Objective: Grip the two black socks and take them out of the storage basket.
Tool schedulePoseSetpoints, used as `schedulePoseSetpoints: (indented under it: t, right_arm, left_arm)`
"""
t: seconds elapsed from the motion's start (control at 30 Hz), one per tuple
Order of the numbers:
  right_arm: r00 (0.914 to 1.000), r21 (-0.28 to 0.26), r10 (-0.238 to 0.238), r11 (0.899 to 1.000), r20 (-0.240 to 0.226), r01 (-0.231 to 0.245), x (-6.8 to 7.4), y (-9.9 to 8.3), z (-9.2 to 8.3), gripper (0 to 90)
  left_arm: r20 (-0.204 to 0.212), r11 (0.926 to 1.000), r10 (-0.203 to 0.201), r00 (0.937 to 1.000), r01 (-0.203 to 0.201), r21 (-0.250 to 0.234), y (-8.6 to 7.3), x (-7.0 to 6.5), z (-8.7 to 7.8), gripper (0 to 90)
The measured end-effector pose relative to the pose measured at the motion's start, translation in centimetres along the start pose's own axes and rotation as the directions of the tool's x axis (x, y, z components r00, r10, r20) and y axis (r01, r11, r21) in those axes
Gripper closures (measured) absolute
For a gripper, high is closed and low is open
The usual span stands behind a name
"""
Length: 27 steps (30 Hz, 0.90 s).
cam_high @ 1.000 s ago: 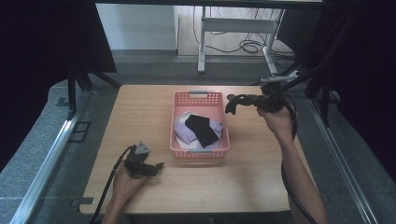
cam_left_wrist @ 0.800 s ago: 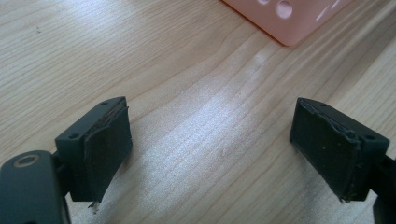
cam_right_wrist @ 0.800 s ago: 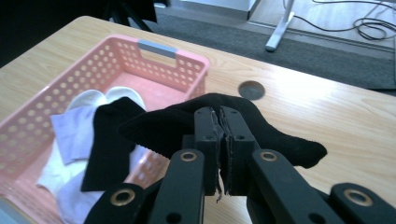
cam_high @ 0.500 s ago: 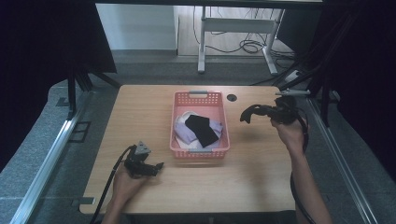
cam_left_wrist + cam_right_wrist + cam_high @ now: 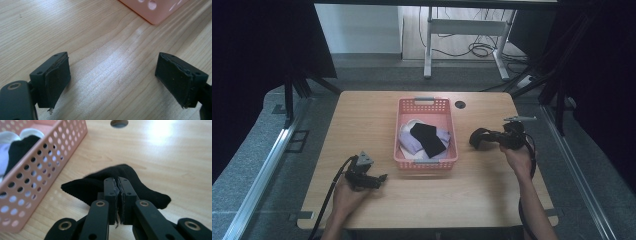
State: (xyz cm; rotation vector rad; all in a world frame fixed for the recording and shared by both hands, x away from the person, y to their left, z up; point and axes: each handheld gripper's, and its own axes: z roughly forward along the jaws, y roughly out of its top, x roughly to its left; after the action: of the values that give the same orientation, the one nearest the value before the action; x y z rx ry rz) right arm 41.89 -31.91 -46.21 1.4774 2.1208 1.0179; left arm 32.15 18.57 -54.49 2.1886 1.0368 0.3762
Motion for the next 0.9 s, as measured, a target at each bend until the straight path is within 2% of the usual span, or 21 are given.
schedulePoseSetpoints:
  t: [0.43, 0.73, 0.9]
  right_arm:
    - [0.9996, 0.107, 0.022, 0.994, -0.016, -0.020, -0.2, -3.0, 2.1, 81.1]
    - [0.9992, 0.085, 0.019, 0.996, -0.036, -0.015, -0.1, -1.8, 0.7, 60.3]
    - [0.9984, 0.059, 0.011, 0.998, -0.056, -0.008, 0.2, -0.9, -0.2, 54.9]
  left_arm:
    - [0.000, 1.0000, 0.000, 1.0000, 0.000, -0.001, 0.0, 0.0, 0.0, 12.6]
    - [0.000, 1.0000, 0.000, 1.0000, 0.000, -0.001, 0.0, 0.0, 0.0, 12.6]
    - [0.000, 1.0000, 0.000, 1.0000, 0.000, 0.001, 0.0, 0.0, 0.0, 12.6]
